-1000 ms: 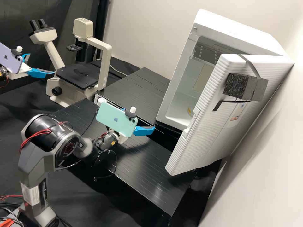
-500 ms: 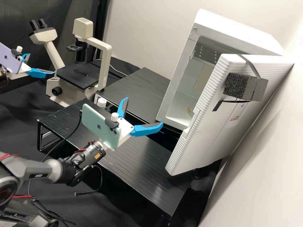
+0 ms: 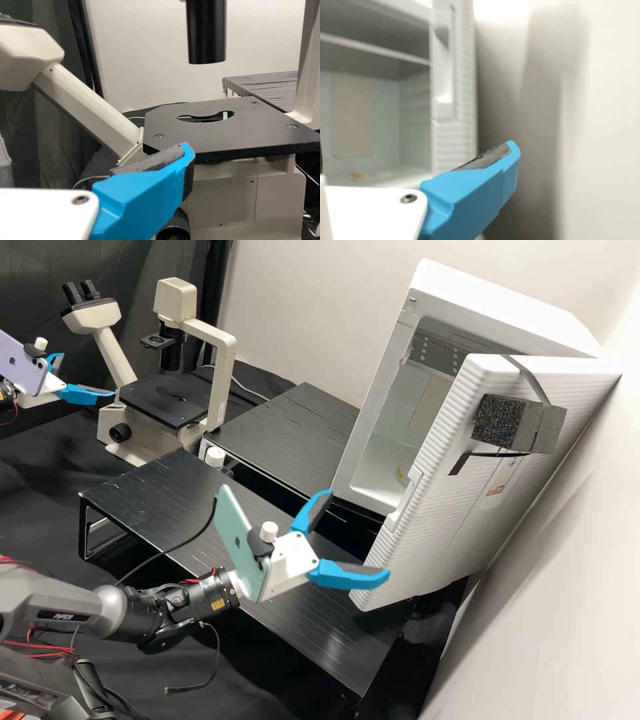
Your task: Close the incubator door.
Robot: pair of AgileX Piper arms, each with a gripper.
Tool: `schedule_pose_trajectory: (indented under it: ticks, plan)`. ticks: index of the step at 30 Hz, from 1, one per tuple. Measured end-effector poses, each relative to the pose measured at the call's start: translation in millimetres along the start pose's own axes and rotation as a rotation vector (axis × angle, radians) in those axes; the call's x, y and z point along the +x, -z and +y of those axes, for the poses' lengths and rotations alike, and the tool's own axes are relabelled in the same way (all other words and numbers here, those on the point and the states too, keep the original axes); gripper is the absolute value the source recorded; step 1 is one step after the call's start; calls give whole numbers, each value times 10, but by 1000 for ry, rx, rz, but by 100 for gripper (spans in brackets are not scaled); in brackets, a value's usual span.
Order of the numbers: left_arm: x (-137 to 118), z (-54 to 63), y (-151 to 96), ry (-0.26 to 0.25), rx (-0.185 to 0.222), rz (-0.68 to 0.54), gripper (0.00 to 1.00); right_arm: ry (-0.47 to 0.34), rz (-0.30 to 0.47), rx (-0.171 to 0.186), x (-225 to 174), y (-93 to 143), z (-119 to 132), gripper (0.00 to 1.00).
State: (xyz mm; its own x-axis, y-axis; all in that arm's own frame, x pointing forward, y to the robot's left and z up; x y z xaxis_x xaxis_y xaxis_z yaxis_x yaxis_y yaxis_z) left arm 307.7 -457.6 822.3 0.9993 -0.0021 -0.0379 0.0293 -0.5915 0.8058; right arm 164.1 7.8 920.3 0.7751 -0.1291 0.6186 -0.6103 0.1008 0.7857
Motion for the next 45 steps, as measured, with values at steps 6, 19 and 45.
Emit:
schedule_pose_trajectory:
  ticks: [6,19,45]
  plan:
    - [0,0,0,0,0,0,100,34,-90,-19,156,-159,-131,100]
    - [0,0,0,0,0,0,100,148,-156,8,476,-288,-437,100]
    - [0,0,0,0,0,0,100,428,240,217,593,519,-906,100]
